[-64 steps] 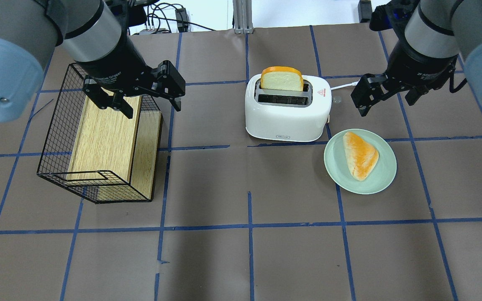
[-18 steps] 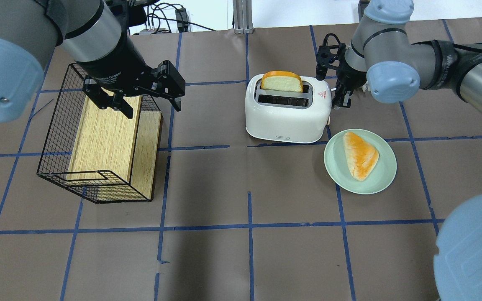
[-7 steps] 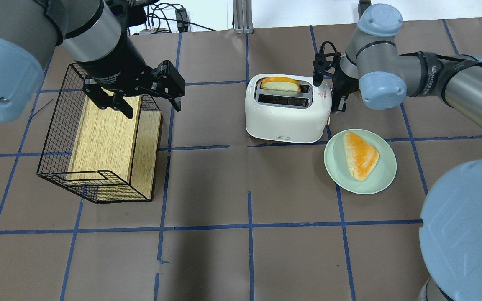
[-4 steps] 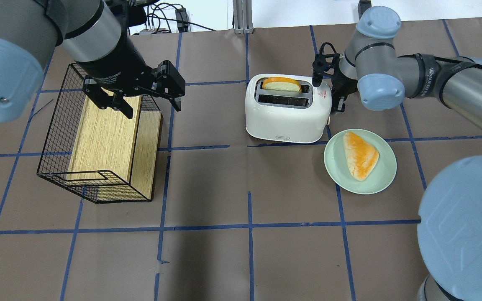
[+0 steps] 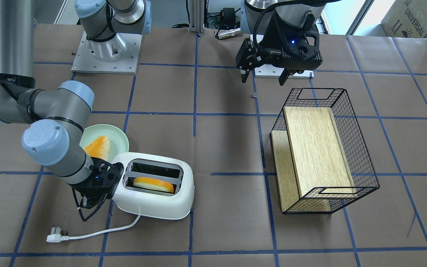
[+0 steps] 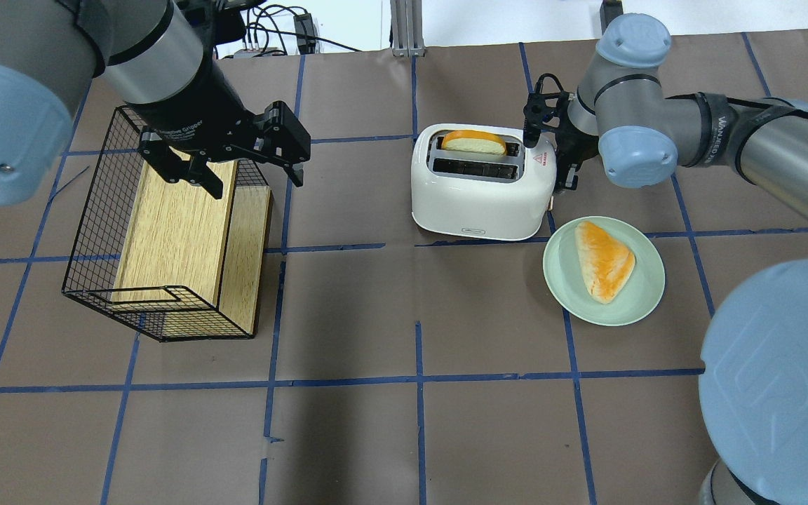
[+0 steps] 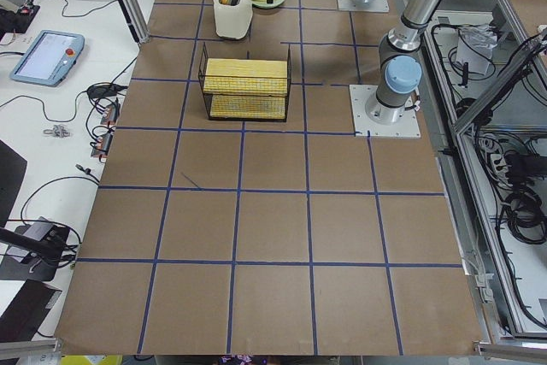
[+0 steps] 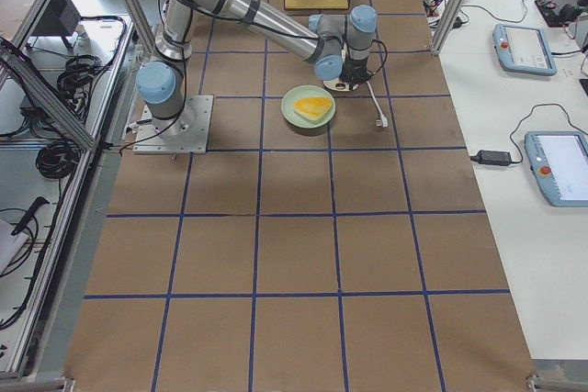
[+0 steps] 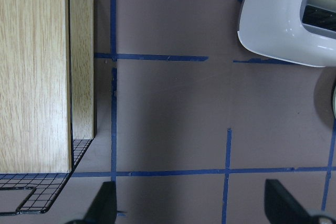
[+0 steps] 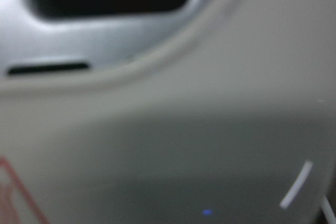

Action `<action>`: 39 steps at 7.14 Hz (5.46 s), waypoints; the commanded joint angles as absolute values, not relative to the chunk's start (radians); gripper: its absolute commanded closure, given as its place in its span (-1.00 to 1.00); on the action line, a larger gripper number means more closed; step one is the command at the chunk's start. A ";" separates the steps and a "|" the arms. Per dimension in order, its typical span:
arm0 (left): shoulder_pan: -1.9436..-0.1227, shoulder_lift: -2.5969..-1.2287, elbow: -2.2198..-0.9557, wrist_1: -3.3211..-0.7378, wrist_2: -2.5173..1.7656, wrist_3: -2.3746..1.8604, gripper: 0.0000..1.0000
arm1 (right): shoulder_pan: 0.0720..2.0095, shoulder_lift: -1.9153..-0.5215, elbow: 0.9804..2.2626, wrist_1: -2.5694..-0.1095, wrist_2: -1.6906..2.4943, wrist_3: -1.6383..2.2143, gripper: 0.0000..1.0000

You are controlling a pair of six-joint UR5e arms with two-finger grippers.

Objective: Press toaster with right arm

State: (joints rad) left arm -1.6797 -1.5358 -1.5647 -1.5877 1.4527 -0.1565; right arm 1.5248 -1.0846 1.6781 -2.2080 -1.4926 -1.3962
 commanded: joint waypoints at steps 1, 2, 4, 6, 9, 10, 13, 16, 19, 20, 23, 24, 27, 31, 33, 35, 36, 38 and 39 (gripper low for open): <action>-1.680 -1.537 -1.565 -1.588 1.453 -0.156 -1.00 | 1.525 -1.081 1.678 -2.209 -1.493 -1.396 0.89; -1.680 -1.537 -1.565 -1.588 1.453 -0.156 -1.00 | 1.525 -1.075 1.678 -2.209 -1.493 -1.396 0.89; -1.680 -1.537 -1.565 -1.588 1.453 -0.156 -1.00 | 1.525 -1.074 1.678 -2.209 -1.493 -1.394 0.89; -1.680 -1.537 -1.565 -1.588 1.453 -0.156 -1.00 | 1.525 -1.072 1.678 -2.209 -1.493 -1.394 0.89; -1.680 -1.537 -1.565 -1.588 1.453 -0.156 -1.00 | 1.522 -1.092 1.661 -2.201 -1.502 -1.343 -0.99; -1.680 -1.537 -1.565 -1.588 1.453 -0.156 -1.00 | 1.523 -1.120 1.654 -2.200 -1.512 -1.338 -1.00; -1.680 -1.537 -1.565 -1.588 1.453 -0.156 -1.00 | 1.525 -1.337 1.661 -2.044 -1.502 -1.123 -0.97; -1.680 -1.537 -1.565 -1.588 1.453 -0.156 -1.00 | 1.525 -1.529 1.661 -1.815 -1.525 -0.718 -0.98; -1.680 -1.537 -1.565 -1.588 1.453 -0.156 -1.00 | 1.526 -1.627 1.658 -1.582 -1.581 -0.265 -1.00; -1.680 -1.537 -1.565 -1.588 1.453 -0.156 -1.00 | 1.526 -1.640 1.658 -1.550 -1.613 -0.186 -1.00; -1.680 -1.537 -1.565 -1.588 1.453 -0.156 -1.00 | 1.537 -1.661 1.660 -1.548 -1.577 -0.192 -1.00; -1.680 -1.537 -1.565 -1.588 1.453 -0.156 -1.00 | 1.539 -1.652 1.655 -1.558 -1.566 -0.192 -1.00; -1.680 -1.537 -1.565 -1.588 1.453 -0.156 -1.00 | 1.539 -1.616 1.646 -1.635 -1.450 -0.154 -0.89; -1.680 -1.537 -1.565 -1.588 1.453 -0.156 -1.00 | 1.539 -1.609 1.614 -1.629 -1.468 -0.103 -0.99; -1.680 -1.537 -1.565 -1.588 1.453 -0.156 -1.00 | 1.539 -1.609 1.614 -1.628 -1.466 -0.103 -0.99; -1.680 -1.536 -1.565 -1.588 1.453 -0.156 -1.00 | 1.539 -1.609 1.615 -1.626 -1.465 -0.103 -0.99; -1.680 -1.536 -1.565 -1.588 1.453 -0.156 -1.00 | 1.539 -1.611 1.617 -1.626 -1.465 -0.103 -0.99; -1.680 -1.537 -1.565 -1.588 1.453 -0.156 -1.00 | 1.539 -1.611 1.620 -1.626 -1.465 -0.103 -0.99; -1.680 -1.537 -1.565 -1.588 1.453 -0.156 -1.00 | 1.539 -1.611 1.621 -1.626 -1.465 -0.103 -0.99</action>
State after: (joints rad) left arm -1.6797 -1.5364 -1.5647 -1.5877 1.4527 -0.1565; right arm 1.5386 -1.6106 1.6198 -1.6260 -1.4650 -0.1028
